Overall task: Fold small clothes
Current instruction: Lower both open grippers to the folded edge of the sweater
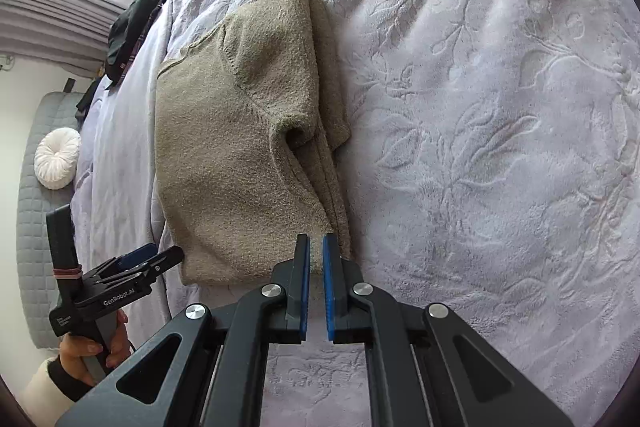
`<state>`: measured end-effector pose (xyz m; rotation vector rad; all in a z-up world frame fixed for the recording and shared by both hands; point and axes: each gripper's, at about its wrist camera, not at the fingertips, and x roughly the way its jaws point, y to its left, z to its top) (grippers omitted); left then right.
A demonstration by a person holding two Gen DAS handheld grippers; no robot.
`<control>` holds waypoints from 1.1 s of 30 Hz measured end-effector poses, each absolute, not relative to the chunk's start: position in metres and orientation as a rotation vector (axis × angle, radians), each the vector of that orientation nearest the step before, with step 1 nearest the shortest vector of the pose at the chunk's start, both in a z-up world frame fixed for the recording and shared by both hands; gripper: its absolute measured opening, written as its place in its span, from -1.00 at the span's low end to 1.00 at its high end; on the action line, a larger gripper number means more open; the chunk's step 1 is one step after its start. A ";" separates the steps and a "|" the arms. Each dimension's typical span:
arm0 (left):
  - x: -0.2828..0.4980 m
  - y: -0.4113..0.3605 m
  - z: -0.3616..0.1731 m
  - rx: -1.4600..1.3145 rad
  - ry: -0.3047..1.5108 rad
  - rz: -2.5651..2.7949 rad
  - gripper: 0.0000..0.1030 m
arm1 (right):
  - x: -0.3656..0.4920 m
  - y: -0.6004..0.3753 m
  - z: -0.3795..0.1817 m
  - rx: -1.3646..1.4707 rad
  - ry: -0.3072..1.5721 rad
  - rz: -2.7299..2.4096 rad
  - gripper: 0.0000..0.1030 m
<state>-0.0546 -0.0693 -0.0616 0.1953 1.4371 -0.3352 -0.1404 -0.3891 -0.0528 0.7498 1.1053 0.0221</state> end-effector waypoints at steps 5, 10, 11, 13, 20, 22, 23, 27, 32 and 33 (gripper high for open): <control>-0.053 -0.073 -0.058 0.199 1.436 -0.339 0.58 | -0.142 -0.391 -0.051 0.756 1.104 0.021 -0.86; -0.051 -0.082 -0.061 0.211 1.457 -0.347 0.58 | -0.140 -0.392 -0.052 0.758 1.106 0.023 -0.86; -0.051 -0.083 -0.062 0.211 1.459 -0.348 0.58 | -0.140 -0.391 -0.052 0.758 1.106 0.024 -0.86; -0.050 -0.085 -0.061 0.212 1.453 -0.350 0.58 | -0.140 -0.391 -0.052 0.757 1.108 0.024 -0.86; -0.041 -0.080 -0.049 0.157 1.381 -0.317 0.99 | -0.135 -0.395 -0.052 0.756 1.111 0.030 -0.86; -0.036 -0.081 -0.046 0.160 1.379 -0.315 0.99 | -0.133 -0.398 -0.050 0.758 1.103 0.039 -0.85; -0.033 -0.082 -0.046 0.154 1.387 -0.320 0.99 | -0.131 -0.398 -0.050 0.757 1.101 0.041 -0.75; -0.022 -0.081 -0.045 0.126 1.407 -0.311 0.99 | -0.124 -0.404 -0.042 0.746 1.076 0.050 0.42; -0.009 -0.082 -0.051 0.120 1.419 -0.279 0.99 | -0.114 -0.408 -0.038 0.726 1.083 0.063 0.42; -0.007 -0.084 -0.053 0.114 1.430 -0.283 0.99 | -0.113 -0.409 -0.038 0.728 1.085 0.061 0.42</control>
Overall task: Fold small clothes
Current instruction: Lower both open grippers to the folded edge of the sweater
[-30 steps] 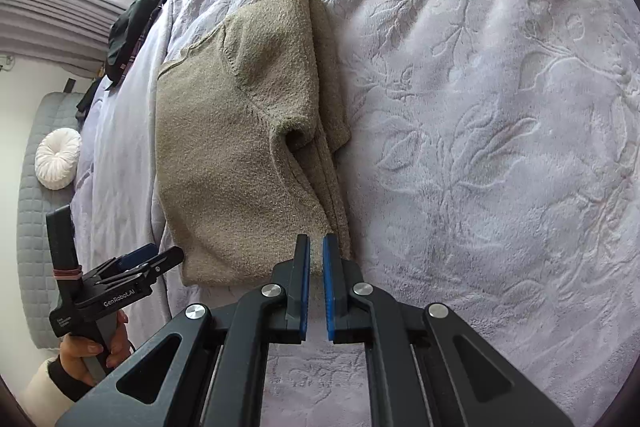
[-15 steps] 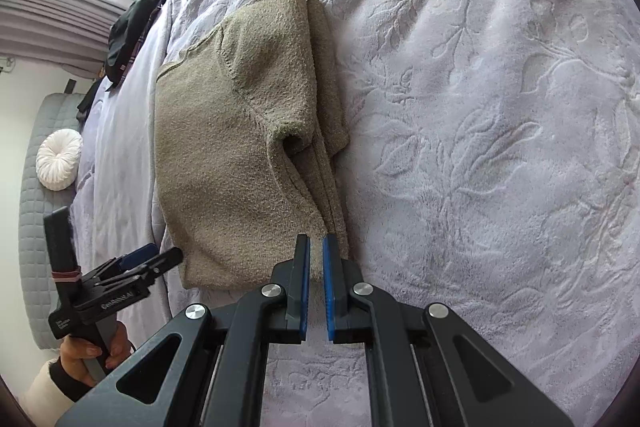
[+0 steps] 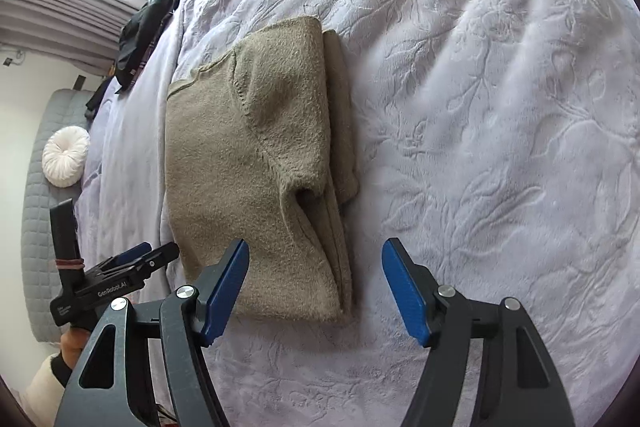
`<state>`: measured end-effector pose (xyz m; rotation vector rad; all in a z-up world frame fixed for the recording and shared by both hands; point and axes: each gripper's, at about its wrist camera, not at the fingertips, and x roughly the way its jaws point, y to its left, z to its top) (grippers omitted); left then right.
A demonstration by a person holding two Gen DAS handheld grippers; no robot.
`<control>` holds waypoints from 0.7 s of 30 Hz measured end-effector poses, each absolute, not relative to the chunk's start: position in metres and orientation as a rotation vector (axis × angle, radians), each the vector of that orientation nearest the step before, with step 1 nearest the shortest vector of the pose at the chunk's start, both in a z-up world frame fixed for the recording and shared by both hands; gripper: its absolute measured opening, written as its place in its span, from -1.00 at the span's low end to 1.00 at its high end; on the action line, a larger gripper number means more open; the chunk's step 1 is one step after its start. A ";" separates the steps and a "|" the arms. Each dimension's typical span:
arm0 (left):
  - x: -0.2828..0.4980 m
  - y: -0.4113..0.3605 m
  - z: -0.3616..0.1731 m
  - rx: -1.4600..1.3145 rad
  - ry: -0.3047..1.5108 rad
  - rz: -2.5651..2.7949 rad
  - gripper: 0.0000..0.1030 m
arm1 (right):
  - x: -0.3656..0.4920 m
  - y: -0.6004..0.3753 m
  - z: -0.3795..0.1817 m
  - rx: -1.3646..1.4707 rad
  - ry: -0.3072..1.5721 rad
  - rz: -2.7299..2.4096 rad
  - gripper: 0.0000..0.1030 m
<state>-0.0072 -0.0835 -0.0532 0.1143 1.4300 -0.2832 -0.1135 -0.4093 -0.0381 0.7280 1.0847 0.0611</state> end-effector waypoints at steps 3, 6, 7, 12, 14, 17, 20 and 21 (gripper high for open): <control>-0.003 -0.084 -0.056 0.090 1.449 -0.288 0.99 | -0.111 -0.412 -0.041 0.739 1.092 0.060 0.42; 0.004 -0.082 -0.059 0.081 1.453 -0.288 0.99 | -0.109 -0.414 -0.046 0.757 1.101 0.060 0.42; 0.005 -0.081 -0.059 0.081 1.453 -0.288 0.99 | -0.109 -0.415 -0.048 0.763 1.104 0.060 0.42; 0.012 -0.081 -0.060 0.080 1.452 -0.289 0.99 | -0.107 -0.418 -0.053 0.775 1.116 0.060 0.42; 0.014 -0.081 -0.060 0.082 1.450 -0.289 0.99 | -0.106 -0.418 -0.054 0.776 1.119 0.060 0.42; 0.013 -0.078 -0.057 0.082 1.447 -0.290 0.99 | -0.105 -0.420 -0.056 0.779 1.123 0.060 0.42; 0.019 -0.080 -0.056 0.082 1.444 -0.295 0.99 | -0.102 -0.421 -0.058 0.783 1.125 0.061 0.42; 0.022 -0.084 -0.054 0.082 1.443 -0.296 0.99 | -0.101 -0.422 -0.059 0.784 1.125 0.061 0.42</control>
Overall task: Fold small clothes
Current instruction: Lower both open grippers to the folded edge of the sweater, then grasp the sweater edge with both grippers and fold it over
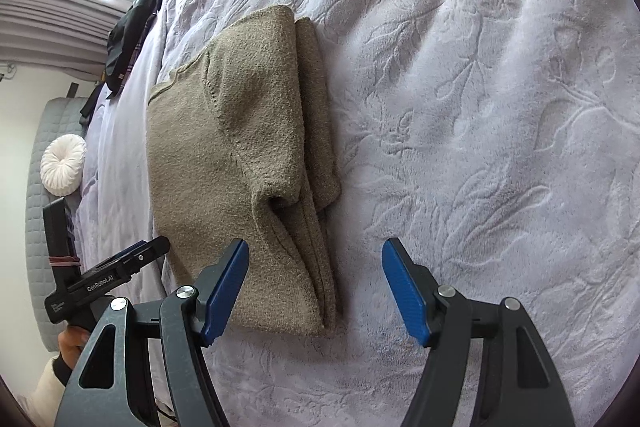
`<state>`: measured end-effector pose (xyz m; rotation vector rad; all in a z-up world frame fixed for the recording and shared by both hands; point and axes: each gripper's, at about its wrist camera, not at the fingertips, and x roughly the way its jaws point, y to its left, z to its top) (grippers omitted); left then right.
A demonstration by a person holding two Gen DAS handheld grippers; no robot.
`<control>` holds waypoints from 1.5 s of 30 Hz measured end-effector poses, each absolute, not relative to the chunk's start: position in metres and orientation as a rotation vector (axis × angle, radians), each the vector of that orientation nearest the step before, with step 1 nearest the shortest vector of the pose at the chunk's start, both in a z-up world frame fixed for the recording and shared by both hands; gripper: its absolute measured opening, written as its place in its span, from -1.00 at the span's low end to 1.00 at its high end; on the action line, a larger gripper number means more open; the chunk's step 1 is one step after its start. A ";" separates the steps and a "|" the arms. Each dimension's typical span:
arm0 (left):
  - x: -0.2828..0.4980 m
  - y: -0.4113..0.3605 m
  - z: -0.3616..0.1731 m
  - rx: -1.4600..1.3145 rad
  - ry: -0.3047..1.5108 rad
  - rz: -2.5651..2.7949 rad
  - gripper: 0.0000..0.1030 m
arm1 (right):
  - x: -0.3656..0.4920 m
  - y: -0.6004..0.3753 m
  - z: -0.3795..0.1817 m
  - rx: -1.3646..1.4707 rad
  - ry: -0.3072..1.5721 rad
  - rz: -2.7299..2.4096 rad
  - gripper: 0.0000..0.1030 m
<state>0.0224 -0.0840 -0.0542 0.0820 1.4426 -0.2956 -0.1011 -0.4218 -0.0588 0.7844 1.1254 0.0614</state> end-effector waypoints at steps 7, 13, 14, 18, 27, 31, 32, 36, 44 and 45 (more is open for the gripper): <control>0.040 -0.103 -0.052 0.082 1.438 -0.309 0.99 | -0.096 -0.423 -0.061 0.787 1.127 0.066 0.42; 0.048 -0.112 -0.051 0.077 1.431 -0.322 0.99 | -0.090 -0.426 -0.063 0.783 1.126 0.074 0.42; 0.050 -0.114 -0.051 0.072 1.429 -0.325 0.99 | -0.089 -0.426 -0.063 0.784 1.125 0.074 0.42; 0.062 -0.123 -0.055 0.042 1.423 -0.343 0.99 | -0.084 -0.429 -0.065 0.795 1.121 0.082 0.42; 0.093 -0.137 -0.066 -0.155 1.415 -0.464 0.99 | -0.055 -0.437 -0.071 0.808 1.094 0.148 0.42; 0.100 -0.144 -0.083 -0.197 1.461 -0.539 0.99 | -0.038 -0.439 -0.083 0.870 1.078 0.230 0.42; 0.102 -0.149 -0.089 -0.196 1.478 -0.550 0.99 | -0.033 -0.438 -0.088 0.893 1.083 0.257 0.42; 0.099 -0.159 -0.100 -0.173 1.506 -0.576 0.99 | -0.015 -0.429 -0.099 0.912 1.121 0.305 0.42; 0.099 -0.165 -0.108 -0.158 1.481 -0.597 0.99 | -0.004 -0.421 -0.094 0.822 1.117 0.410 0.45; 0.101 -0.166 -0.111 -0.161 1.480 -0.599 0.99 | -0.003 -0.424 -0.102 0.847 1.122 0.413 0.43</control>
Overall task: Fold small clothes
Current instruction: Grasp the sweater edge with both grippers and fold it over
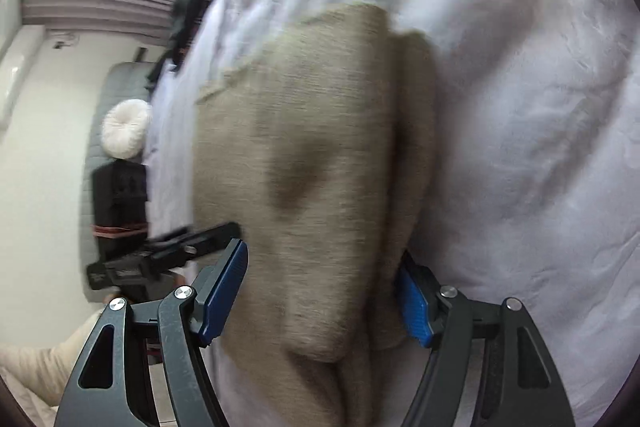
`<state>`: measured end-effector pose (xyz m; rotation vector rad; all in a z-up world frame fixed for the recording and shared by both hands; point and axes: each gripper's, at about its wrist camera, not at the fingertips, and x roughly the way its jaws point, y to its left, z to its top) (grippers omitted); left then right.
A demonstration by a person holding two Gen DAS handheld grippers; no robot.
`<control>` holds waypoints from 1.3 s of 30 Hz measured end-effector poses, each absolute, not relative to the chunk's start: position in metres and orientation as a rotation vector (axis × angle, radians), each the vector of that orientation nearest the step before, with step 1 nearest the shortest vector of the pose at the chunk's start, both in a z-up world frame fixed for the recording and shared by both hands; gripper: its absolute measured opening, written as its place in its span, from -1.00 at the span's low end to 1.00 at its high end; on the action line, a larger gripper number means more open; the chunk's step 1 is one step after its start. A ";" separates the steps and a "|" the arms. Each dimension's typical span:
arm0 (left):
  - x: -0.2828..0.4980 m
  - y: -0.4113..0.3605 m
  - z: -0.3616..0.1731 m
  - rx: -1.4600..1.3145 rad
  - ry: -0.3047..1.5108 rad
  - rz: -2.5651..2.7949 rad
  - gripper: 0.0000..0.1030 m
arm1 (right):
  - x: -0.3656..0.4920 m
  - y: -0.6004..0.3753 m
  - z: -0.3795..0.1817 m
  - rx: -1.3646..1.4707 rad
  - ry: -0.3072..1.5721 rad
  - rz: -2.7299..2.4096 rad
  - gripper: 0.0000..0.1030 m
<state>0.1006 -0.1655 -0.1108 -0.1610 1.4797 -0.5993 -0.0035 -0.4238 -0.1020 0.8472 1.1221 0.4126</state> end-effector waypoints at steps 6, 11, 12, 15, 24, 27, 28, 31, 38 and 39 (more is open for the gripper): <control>0.103 -0.169 -0.117 -0.168 1.460 -0.604 0.99 | 0.003 -0.422 -0.115 0.987 1.050 0.499 0.45; 0.099 -0.158 -0.111 -0.190 1.434 -0.604 0.69 | 0.013 -0.412 -0.121 1.012 1.080 0.455 -0.10; 0.098 -0.157 -0.108 -0.190 1.422 -0.598 0.49 | 0.013 -0.413 -0.125 1.050 1.081 0.462 -0.29; 0.094 -0.153 -0.098 -0.209 1.397 -0.624 0.04 | 0.007 -0.410 -0.116 1.078 1.047 0.489 -0.40; 0.070 -0.136 -0.040 -0.225 1.339 -0.644 -0.09 | -0.008 -0.389 -0.065 1.154 0.988 0.607 -0.40; 0.051 -0.122 -0.018 -0.239 1.332 -0.632 -0.09 | -0.018 -0.379 -0.048 1.152 0.995 0.644 -0.40; 0.045 -0.117 -0.012 -0.236 1.330 -0.630 -0.09 | -0.023 -0.373 -0.042 1.148 1.000 0.655 -0.40; 0.021 -0.094 0.003 -0.232 1.330 -0.620 -0.09 | -0.039 -0.351 -0.028 1.132 1.016 0.672 -0.40; -0.037 -0.020 0.007 -0.205 1.386 -0.599 -0.09 | -0.076 -0.270 -0.029 1.152 1.050 0.678 -0.40; -0.046 -0.007 0.006 -0.198 1.392 -0.593 -0.09 | -0.080 -0.261 -0.032 1.155 1.055 0.681 -0.40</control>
